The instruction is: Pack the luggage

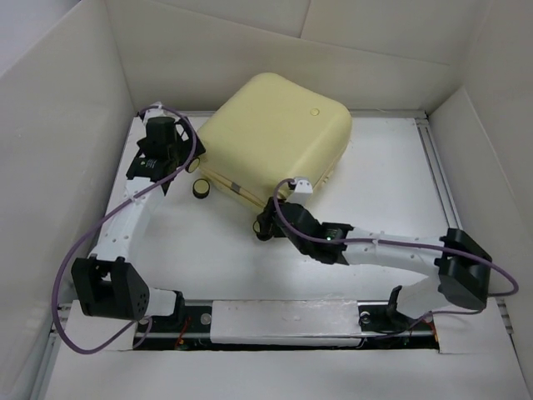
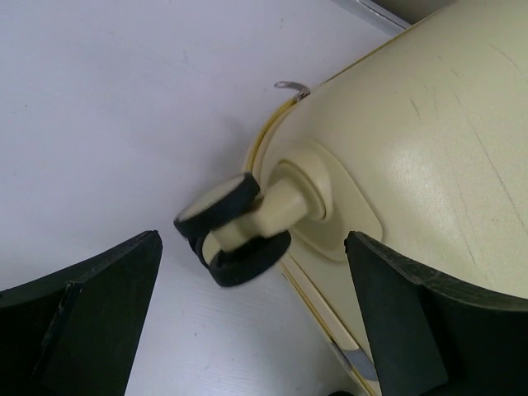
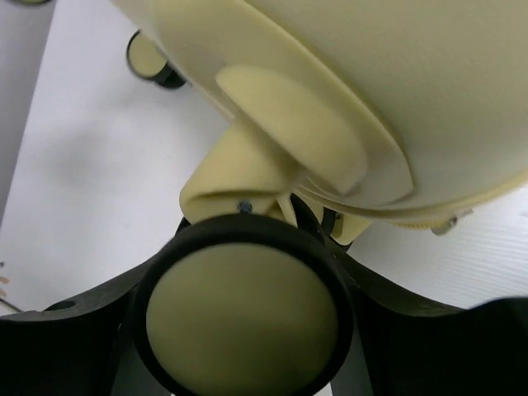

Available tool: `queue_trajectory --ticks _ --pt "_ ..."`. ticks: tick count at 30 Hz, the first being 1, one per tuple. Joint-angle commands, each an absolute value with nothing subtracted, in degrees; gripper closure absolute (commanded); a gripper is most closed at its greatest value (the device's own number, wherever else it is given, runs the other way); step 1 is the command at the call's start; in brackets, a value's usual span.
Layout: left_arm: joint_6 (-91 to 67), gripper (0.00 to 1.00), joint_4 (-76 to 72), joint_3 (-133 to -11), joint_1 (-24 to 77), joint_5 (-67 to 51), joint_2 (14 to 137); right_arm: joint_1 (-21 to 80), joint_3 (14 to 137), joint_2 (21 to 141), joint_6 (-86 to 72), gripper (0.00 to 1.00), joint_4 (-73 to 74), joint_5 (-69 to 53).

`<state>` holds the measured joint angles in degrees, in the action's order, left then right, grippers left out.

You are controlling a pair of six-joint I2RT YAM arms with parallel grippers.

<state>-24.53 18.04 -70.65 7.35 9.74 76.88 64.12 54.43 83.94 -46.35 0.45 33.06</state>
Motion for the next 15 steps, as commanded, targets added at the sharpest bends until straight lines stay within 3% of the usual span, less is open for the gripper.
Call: queue_trajectory --ticks 1,6,15 --pt "-25.6 0.09 17.7 -69.3 7.3 7.5 71.9 61.4 49.3 73.3 -45.5 0.82 3.8 43.7" --pt "-24.3 0.1 19.6 -62.9 8.3 -1.5 65.8 60.7 42.5 59.6 -38.2 0.83 7.7 44.2" --pt "-26.3 0.08 13.2 -47.0 12.5 -12.6 49.7 45.5 40.8 47.8 -25.3 0.79 10.1 25.3"
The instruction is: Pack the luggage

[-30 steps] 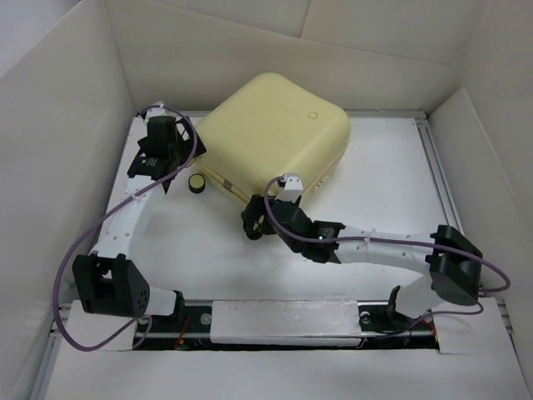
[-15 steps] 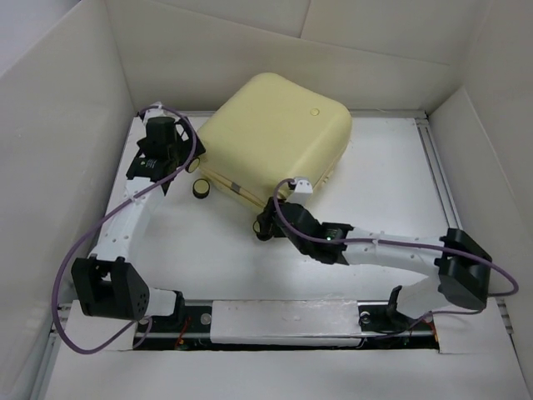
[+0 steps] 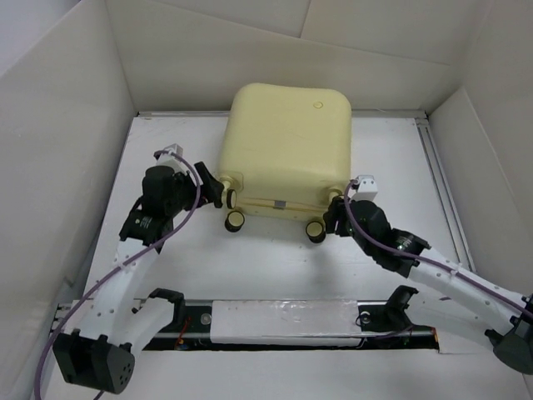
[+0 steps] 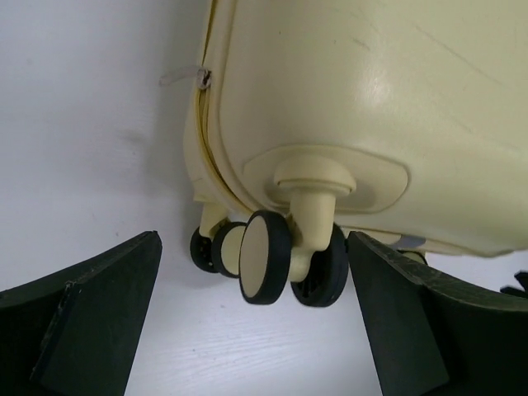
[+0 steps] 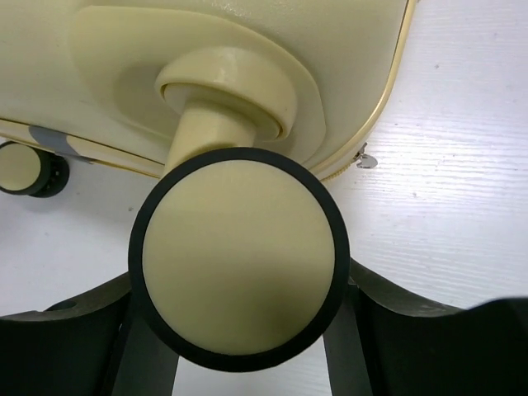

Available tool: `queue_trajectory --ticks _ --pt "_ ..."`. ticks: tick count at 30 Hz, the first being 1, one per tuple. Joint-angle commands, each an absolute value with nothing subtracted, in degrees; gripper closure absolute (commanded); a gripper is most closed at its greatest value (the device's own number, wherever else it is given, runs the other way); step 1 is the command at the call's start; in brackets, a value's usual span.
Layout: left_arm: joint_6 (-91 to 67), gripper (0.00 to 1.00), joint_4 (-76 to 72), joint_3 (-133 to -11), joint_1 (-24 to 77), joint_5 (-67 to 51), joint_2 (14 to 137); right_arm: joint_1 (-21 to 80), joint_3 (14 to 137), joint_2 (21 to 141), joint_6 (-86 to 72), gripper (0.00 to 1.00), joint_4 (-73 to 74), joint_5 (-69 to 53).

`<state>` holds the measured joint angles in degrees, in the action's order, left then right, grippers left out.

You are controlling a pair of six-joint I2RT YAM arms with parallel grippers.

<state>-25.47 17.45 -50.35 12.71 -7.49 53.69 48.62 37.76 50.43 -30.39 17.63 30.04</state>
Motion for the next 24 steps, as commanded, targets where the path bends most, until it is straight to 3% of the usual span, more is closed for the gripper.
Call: queue_trajectory --ticks 1,7,24 --pt "-26.8 0.08 12.4 -45.6 12.5 -13.5 48.7 44.3 40.8 48.3 -23.6 0.79 10.1 23.6" --pt "-30.2 0.06 2.6 -37.4 12.5 -18.6 43.2 40.2 42.3 50.7 -21.5 0.79 9.4 16.8" --pt "-28.5 0.06 -0.3 -38.6 12.5 -23.7 50.6 42.4 43.6 56.6 -21.5 0.81 5.5 11.2"
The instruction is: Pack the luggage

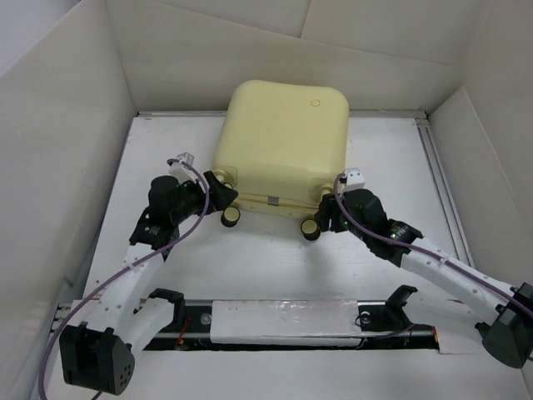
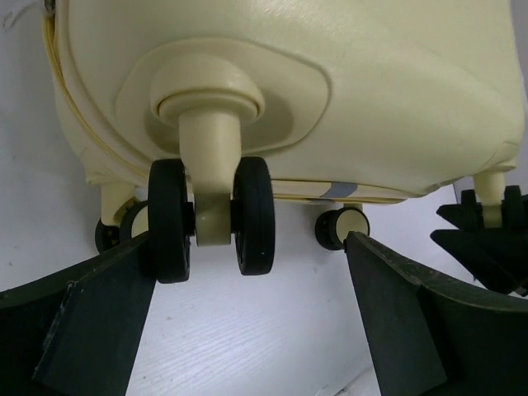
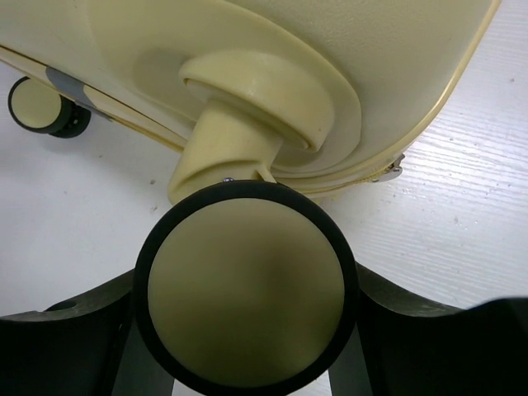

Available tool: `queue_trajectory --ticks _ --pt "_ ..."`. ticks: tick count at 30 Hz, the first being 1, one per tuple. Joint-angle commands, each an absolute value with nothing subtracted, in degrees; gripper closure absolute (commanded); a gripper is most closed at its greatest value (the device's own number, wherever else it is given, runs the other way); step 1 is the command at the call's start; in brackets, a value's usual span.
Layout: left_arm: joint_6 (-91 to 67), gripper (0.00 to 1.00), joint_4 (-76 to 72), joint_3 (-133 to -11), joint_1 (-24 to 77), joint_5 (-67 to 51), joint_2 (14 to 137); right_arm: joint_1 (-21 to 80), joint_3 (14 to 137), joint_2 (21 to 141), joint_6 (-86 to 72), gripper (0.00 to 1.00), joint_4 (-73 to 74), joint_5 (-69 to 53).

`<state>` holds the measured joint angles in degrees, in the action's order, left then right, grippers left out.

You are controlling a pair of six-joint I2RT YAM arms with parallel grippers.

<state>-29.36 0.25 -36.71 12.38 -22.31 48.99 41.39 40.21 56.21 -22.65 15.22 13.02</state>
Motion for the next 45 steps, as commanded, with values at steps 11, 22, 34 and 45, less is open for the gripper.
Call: queue_trajectory --ticks 11,22,34,45 --pt "-30.8 0.45 -0.3 -39.9 12.5 -17.6 56.3 42.9 44.0 52.0 -19.2 0.37 7.3 8.9" --pt "-30.9 1.0 2.9 -44.5 12.5 -15.7 54.6 41.2 28.8 35.5 -20.8 0.51 3.0 9.1" --pt "-30.8 1.0 5.4 -47.7 12.5 -18.1 49.7 30.1 14.2 34.9 -17.2 0.6 -19.2 4.6" --pt "-30.8 1.0 6.0 -49.6 12.5 -18.6 46.2 25.8 9.3 32.2 -14.7 0.49 -26.1 -0.4"
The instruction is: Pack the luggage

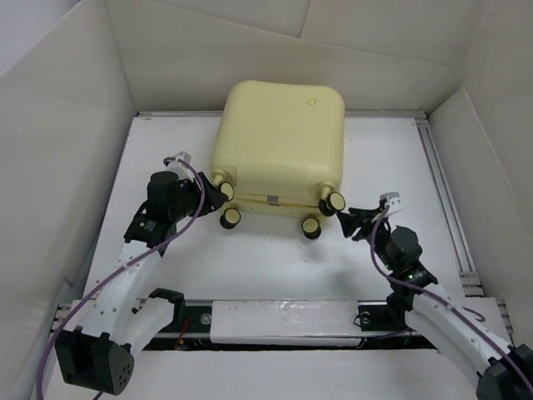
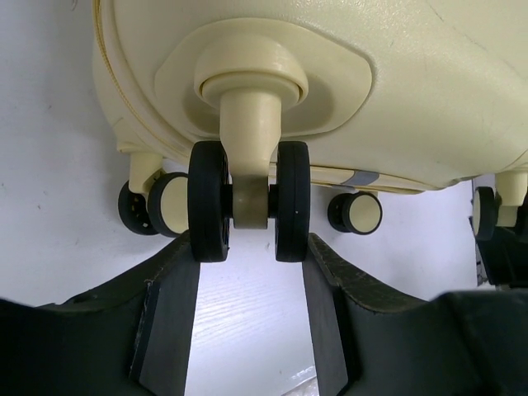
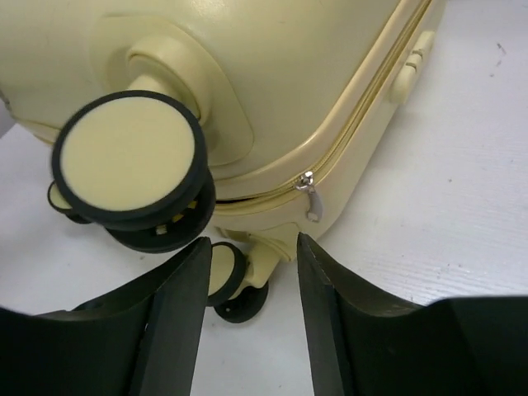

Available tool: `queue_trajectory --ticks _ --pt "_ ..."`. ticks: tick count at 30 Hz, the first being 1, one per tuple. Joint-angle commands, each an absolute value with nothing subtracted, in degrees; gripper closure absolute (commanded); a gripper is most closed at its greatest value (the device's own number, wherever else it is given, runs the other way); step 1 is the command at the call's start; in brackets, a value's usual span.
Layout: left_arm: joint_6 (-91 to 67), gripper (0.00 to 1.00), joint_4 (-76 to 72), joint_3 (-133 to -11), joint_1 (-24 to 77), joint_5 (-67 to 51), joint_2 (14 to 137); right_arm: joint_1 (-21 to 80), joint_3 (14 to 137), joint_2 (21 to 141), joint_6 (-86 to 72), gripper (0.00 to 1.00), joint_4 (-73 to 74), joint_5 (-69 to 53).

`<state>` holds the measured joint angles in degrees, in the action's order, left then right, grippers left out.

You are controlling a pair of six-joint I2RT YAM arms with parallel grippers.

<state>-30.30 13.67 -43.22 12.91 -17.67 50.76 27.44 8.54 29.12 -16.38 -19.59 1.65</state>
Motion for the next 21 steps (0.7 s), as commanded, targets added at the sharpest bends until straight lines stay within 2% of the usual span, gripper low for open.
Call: queue_trajectory --ticks 1,10,14,21 --pt "-30.8 1.0 6.0 -49.6 12.5 -18.6 46.2 25.1 9.8 35.7 -14.7 0.49 -27.2 -1.7" --pt "-30.8 1.0 6.5 -49.0 12.5 -16.0 46.2 11.9 13.4 54.3 -15.4 0.47 -40.2 -20.0" --pt "-30.8 1.0 5.4 -47.6 12.5 -16.6 46.2 8.2 15.9 60.2 -14.2 0.45 -45.3 -32.6" --pt "-30.8 1.0 4.1 -46.1 12.5 -17.8 46.2 6.3 18.4 67.6 -13.0 0.48 -48.2 -38.3"
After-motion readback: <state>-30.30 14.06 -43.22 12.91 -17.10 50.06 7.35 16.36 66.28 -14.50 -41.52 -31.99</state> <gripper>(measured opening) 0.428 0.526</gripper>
